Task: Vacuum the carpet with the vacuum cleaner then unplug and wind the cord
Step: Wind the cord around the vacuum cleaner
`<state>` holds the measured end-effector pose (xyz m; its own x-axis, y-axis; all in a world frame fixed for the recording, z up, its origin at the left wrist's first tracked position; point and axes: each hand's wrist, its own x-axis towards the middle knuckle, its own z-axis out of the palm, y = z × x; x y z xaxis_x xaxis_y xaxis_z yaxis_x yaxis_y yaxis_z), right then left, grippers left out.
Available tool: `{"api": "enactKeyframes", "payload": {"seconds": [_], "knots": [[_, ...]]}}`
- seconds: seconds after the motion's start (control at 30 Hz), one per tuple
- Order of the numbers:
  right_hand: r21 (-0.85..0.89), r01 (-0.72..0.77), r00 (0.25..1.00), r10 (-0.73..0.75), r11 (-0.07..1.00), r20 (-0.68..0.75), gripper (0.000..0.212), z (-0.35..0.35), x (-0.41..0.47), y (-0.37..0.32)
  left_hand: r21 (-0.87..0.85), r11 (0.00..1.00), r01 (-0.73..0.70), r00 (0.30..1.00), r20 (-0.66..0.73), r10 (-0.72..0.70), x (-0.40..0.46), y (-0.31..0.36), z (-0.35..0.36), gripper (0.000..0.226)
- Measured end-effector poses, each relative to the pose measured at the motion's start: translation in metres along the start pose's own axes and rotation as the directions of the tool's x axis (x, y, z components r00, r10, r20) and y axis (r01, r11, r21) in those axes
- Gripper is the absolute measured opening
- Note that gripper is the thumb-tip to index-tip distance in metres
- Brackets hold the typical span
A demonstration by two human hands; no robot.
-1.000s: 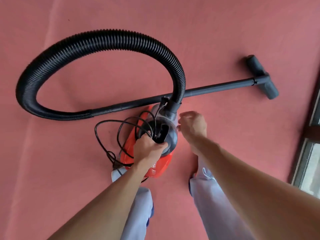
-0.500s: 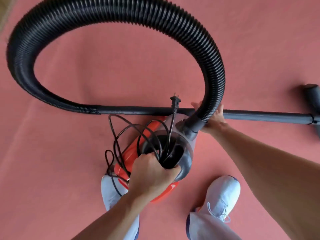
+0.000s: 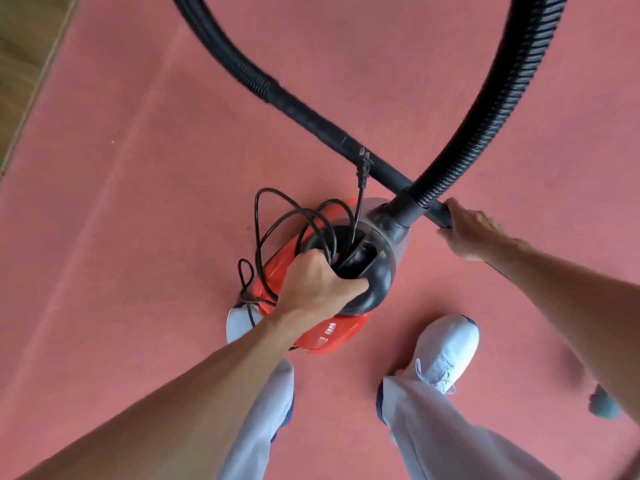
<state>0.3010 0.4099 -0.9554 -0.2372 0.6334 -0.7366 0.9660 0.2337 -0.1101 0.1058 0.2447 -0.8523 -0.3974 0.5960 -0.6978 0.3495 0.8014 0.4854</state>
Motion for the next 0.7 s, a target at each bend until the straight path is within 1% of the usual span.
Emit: {"api": "enactKeyframes", "payload": {"seconds": [0.1,0.17,0.27,0.33,0.4,0.5,0.53,0.63,0.7], "knots": [[0.092,-0.002,1.0,0.005,0.996,-0.026,0.037,-0.027,-0.031,0.003,0.025,0.998,-0.049,0.999,-0.011,0.05,-0.026,0.025,-0.017,0.027],[0.155,0.012,0.998,-0.003,0.988,-0.063,0.037,-0.056,-0.058,0.0,0.044,0.996,-0.076,0.997,-0.015,0.076,-0.049,0.052,-0.034,0.029],[0.272,0.036,0.993,-0.003,0.962,-0.12,0.026,-0.121,-0.11,-0.002,0.038,0.995,-0.094,0.996,0.012,0.094,-0.091,0.105,-0.067,0.021],[0.359,0.04,0.988,0.016,0.932,-0.152,0.026,-0.176,-0.153,-0.002,0.059,0.991,-0.117,0.993,0.007,0.117,-0.123,0.144,-0.095,0.014],[0.456,0.046,0.979,0.051,0.889,-0.198,0.028,-0.234,-0.198,0.005,0.057,0.989,-0.138,0.99,-0.013,0.139,-0.155,0.191,-0.126,0.014],[0.536,0.087,0.954,0.084,0.84,-0.287,0.035,-0.326,-0.259,0.021,0.048,0.985,-0.166,0.985,-0.031,0.167,-0.202,0.273,-0.176,0.016],[0.562,0.086,0.941,0.117,0.822,-0.316,0.037,-0.357,-0.277,0.029,0.052,0.981,-0.185,0.981,-0.04,0.187,-0.217,0.301,-0.193,0.016],[0.648,0.075,0.902,0.226,0.758,-0.369,0.034,-0.447,-0.327,0.056,0.065,0.972,-0.226,0.968,-0.091,0.232,-0.258,0.389,-0.234,0.022],[0.691,0.102,0.877,0.263,0.716,-0.402,0.032,-0.501,-0.354,0.075,0.058,0.967,-0.248,0.958,-0.131,0.253,-0.279,0.449,-0.255,0.027]]}}
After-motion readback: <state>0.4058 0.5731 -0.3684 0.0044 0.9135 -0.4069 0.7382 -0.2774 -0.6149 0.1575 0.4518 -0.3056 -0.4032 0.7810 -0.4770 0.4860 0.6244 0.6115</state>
